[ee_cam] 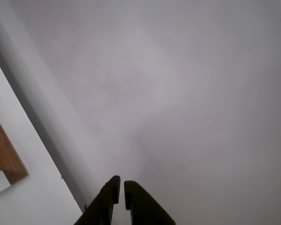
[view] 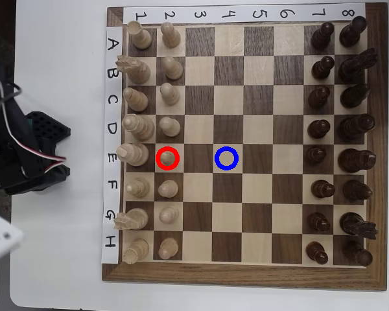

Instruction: Move the piece to destination

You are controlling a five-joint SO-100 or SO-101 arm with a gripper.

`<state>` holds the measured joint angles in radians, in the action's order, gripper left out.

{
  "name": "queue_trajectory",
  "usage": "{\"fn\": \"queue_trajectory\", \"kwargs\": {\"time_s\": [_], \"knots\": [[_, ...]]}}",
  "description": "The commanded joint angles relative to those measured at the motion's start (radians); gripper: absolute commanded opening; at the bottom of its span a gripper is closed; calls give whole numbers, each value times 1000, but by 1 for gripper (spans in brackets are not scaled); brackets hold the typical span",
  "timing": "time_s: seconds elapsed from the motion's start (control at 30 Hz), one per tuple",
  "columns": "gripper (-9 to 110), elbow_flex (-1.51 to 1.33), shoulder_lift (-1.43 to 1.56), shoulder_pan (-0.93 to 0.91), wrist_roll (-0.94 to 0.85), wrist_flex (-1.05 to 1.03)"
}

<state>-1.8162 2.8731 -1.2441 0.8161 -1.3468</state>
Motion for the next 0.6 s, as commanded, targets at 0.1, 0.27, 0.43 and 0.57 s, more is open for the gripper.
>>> {"fn": "queue_trajectory", "kwargs": {"time_s": [0.1, 0.27, 0.43, 0.57], "knots": [[0, 374, -178, 210, 121, -110], [0, 563, -296, 448, 187, -193], [1, 614, -370, 678, 229, -187], [1, 669, -437, 790, 279, -291]]}}
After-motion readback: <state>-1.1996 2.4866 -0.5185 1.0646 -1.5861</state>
